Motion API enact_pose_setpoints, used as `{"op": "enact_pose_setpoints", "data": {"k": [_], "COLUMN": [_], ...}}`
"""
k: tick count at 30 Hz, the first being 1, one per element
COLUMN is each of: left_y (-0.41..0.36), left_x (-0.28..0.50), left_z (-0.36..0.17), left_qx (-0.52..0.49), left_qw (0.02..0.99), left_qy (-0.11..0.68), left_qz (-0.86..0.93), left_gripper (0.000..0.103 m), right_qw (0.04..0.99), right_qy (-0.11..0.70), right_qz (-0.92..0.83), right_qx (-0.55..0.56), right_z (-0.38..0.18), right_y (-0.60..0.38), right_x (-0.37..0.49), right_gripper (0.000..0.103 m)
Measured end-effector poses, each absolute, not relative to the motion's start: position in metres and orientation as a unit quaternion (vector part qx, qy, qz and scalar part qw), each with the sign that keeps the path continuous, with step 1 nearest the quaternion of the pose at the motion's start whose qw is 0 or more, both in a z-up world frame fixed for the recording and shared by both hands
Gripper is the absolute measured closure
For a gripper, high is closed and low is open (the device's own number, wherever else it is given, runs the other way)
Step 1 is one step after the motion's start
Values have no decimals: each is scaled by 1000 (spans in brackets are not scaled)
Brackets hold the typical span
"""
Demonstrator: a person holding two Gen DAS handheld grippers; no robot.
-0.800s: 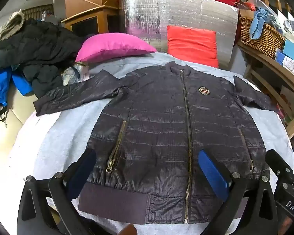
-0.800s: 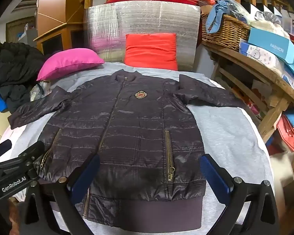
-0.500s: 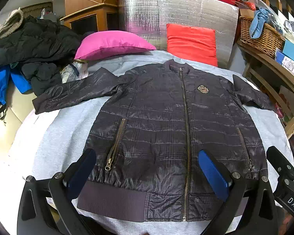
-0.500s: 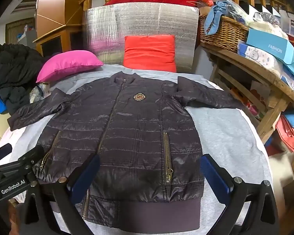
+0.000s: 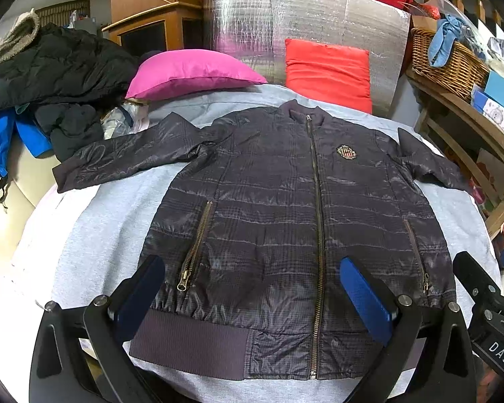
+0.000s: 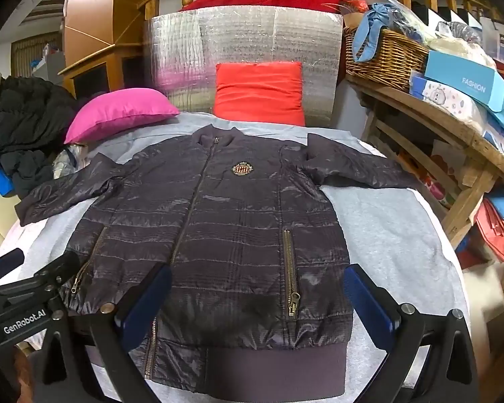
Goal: Fold large clothes
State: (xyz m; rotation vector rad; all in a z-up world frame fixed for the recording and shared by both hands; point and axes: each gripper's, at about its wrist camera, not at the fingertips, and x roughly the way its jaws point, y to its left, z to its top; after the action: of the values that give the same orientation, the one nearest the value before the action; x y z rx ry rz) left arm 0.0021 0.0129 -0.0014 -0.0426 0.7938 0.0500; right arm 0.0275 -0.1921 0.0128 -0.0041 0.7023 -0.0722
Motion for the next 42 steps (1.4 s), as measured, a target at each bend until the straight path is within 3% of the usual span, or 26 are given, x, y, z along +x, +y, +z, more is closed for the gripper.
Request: {"op": "enact_pose_setpoints", "data": {"k": [42], "left_y": [14], "left_x": [8], "left_z": [-8], "left_qx": [-24], "left_qw": [920], "left_qy": [390], "left_qz": [22], "left_gripper": [0], "right_qw": [934], "right_qy": [356], "right_qz": [-25], "right_qx": [-3], "right_z": [-1], "right_y": [-190], "right_x": [33], "right_gripper": [0]}}
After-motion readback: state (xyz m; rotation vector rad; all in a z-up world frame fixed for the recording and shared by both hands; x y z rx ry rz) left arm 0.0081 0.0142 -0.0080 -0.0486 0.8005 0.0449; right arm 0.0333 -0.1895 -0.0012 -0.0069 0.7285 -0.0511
